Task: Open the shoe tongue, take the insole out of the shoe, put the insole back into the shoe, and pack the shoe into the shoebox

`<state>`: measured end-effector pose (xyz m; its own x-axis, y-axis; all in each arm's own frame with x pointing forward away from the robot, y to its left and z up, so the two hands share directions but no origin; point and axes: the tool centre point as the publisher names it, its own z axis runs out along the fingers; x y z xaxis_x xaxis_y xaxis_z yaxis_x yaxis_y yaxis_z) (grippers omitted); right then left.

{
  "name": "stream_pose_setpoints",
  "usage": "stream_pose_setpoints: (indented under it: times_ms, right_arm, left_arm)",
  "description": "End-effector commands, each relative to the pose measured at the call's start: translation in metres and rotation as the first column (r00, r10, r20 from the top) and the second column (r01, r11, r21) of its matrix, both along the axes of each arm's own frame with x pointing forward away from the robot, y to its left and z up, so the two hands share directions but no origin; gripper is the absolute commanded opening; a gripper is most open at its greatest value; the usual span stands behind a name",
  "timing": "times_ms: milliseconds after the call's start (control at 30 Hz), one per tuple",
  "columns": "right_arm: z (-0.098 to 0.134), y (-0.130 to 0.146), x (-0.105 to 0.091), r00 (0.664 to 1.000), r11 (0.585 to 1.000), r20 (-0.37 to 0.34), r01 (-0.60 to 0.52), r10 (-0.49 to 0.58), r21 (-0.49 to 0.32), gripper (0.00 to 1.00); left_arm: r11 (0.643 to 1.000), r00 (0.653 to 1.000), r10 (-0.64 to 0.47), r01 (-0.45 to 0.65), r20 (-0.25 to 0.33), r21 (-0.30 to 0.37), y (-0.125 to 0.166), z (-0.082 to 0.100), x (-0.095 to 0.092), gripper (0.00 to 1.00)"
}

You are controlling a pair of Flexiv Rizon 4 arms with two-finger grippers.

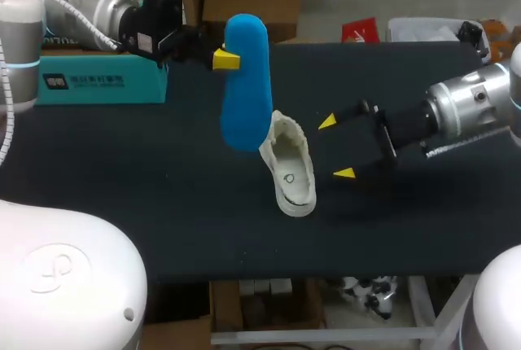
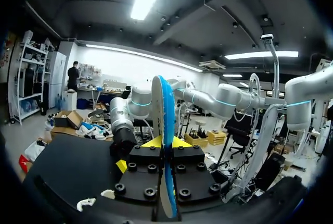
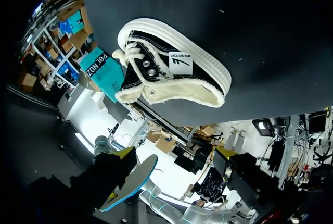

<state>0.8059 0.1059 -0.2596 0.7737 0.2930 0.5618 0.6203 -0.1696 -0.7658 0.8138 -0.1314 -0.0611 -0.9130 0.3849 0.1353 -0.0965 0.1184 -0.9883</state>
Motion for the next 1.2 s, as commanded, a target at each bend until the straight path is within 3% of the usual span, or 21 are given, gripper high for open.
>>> stream_pose_setpoints:
  times_ms: [33, 200, 367, 567, 733, 833, 867, 1000, 1033, 1067, 1200]
  right_arm:
    - [0.005, 0.010, -0.001, 0.999, 0.998, -0.008, 0.032, -0.032, -0.048, 1.00]
    - [0.003, 0.017, -0.001, 0.998, 0.998, -0.026, 0.058, -0.058, -0.020, 1.00]
    - [0.001, 0.025, -0.004, 0.992, 0.997, -0.097, 0.082, -0.081, 0.008, 1.00]
    - [0.000, 0.032, -0.010, 0.984, 0.993, -0.142, 0.111, -0.104, 0.042, 1.00]
    - [0.001, 0.036, -0.014, 0.986, 0.992, -0.127, 0.115, -0.107, 0.059, 1.00]
    - [-0.001, 0.036, -0.014, 0.986, 0.990, -0.131, 0.115, -0.104, 0.080, 0.93]
    - [-0.002, 0.037, -0.014, 0.986, 0.990, -0.133, 0.115, -0.103, 0.086, 0.85]
    - [-0.003, 0.038, -0.014, 0.985, 0.989, -0.138, 0.114, -0.100, 0.097, 0.71]
    - [-0.003, 0.038, -0.014, 0.985, 0.989, -0.139, 0.115, -0.101, 0.096, 0.64]
    - [-0.003, 0.038, -0.014, 0.985, 0.989, -0.139, 0.116, -0.102, 0.097, 0.49]
    - [-0.003, 0.037, -0.014, 0.986, 0.987, -0.138, 0.109, -0.092, 0.120, 0.43]
  left_arm:
    - [1.000, 0.998, -0.005, 0.005, 0.061, 0.004, -0.009, -0.007, -0.012, 0.00]
    - [1.000, 0.979, -0.003, 0.002, 0.204, 0.005, -0.018, -0.023, -0.028, 0.00]
    - [1.000, 0.947, -0.006, 0.012, 0.322, -0.017, -0.031, -0.042, -0.037, 0.00]
    - [0.997, 0.919, -0.011, 0.041, 0.393, -0.067, -0.040, -0.060, -0.046, 0.00]
    - [0.995, 0.890, 0.018, 0.027, 0.455, -0.091, -0.045, -0.071, -0.050, 0.00]
    - [0.995, 0.873, 0.039, 0.013, 0.486, -0.103, -0.050, -0.077, -0.051, 0.00]
    - [0.994, 0.866, 0.051, 0.002, 0.498, -0.106, -0.053, -0.079, -0.050, 0.00]
    - [0.992, 0.853, 0.090, -0.031, 0.513, -0.122, -0.063, -0.087, -0.049, 0.00]
    - [0.990, 0.841, 0.112, -0.051, 0.529, -0.130, -0.066, -0.089, -0.049, 0.00]
    - [0.989, 0.830, 0.129, -0.064, 0.543, -0.136, -0.069, -0.092, -0.049, 0.00]
    - [0.985, 0.812, 0.154, -0.079, 0.562, -0.154, -0.076, -0.098, -0.050, 0.00]
